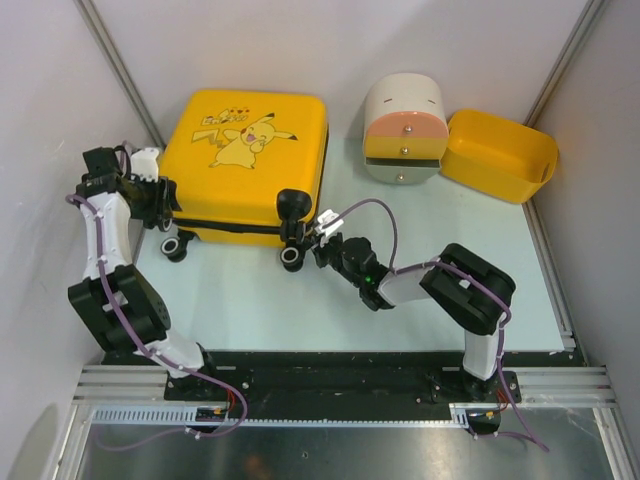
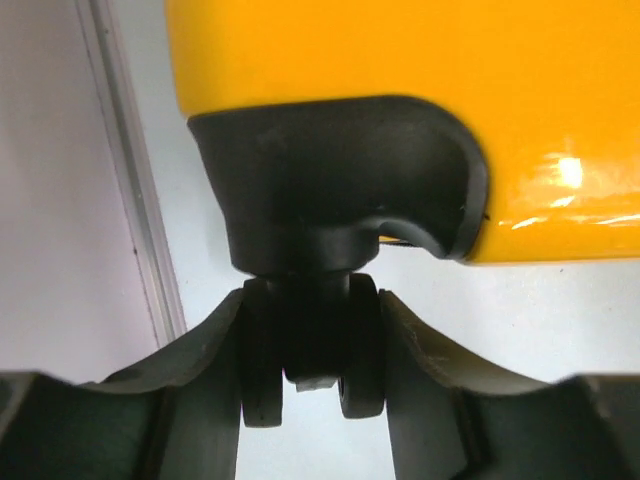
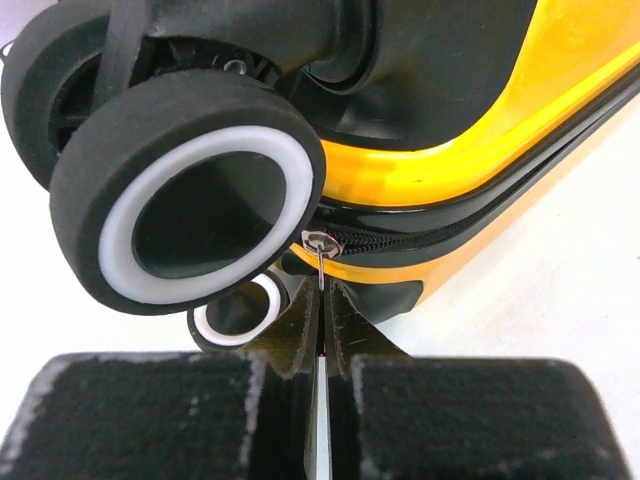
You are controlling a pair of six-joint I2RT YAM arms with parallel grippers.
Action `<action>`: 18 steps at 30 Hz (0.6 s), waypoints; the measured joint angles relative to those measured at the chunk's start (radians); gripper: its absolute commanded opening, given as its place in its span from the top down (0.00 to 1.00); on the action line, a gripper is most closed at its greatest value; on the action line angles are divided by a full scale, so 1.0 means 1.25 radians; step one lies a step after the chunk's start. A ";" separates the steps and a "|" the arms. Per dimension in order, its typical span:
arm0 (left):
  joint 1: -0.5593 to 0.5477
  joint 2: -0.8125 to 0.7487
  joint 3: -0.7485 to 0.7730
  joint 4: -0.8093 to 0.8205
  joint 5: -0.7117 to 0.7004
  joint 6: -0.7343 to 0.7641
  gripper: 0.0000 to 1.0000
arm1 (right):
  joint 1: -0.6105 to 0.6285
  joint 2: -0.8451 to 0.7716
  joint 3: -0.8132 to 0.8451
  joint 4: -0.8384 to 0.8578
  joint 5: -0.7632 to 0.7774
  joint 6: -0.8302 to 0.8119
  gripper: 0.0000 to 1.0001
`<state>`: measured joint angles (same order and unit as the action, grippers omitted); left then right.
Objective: Open, take out, and arrange the luggage
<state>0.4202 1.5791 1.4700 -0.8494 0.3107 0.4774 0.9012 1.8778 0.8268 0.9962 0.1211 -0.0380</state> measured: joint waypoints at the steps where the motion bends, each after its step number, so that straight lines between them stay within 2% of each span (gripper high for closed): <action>1: -0.002 0.001 0.000 0.003 0.009 -0.004 0.66 | 0.005 0.000 -0.001 0.002 0.008 0.000 1.00; 2: -0.004 -0.003 0.000 0.005 0.011 -0.009 0.77 | 0.012 0.000 -0.003 0.005 0.017 0.000 1.00; 4: -0.005 -0.008 -0.009 0.015 0.015 -0.014 0.87 | 0.025 0.001 -0.005 0.010 0.038 0.001 1.00; 5: -0.005 -0.009 -0.015 0.025 0.018 -0.019 0.97 | 0.031 0.001 -0.006 0.012 0.048 0.002 1.00; 6: -0.005 -0.015 -0.027 0.039 0.020 -0.021 1.00 | 0.035 0.002 -0.006 0.013 0.055 0.002 1.00; 18: -0.005 -0.123 -0.172 0.162 0.026 -0.096 1.00 | 0.120 0.030 -0.003 0.051 0.231 -0.034 1.00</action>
<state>0.4137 1.4258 1.2545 -0.6472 0.3435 0.3569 1.0515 1.9152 0.8230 1.0603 0.4099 -0.0807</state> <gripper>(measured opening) 0.514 0.010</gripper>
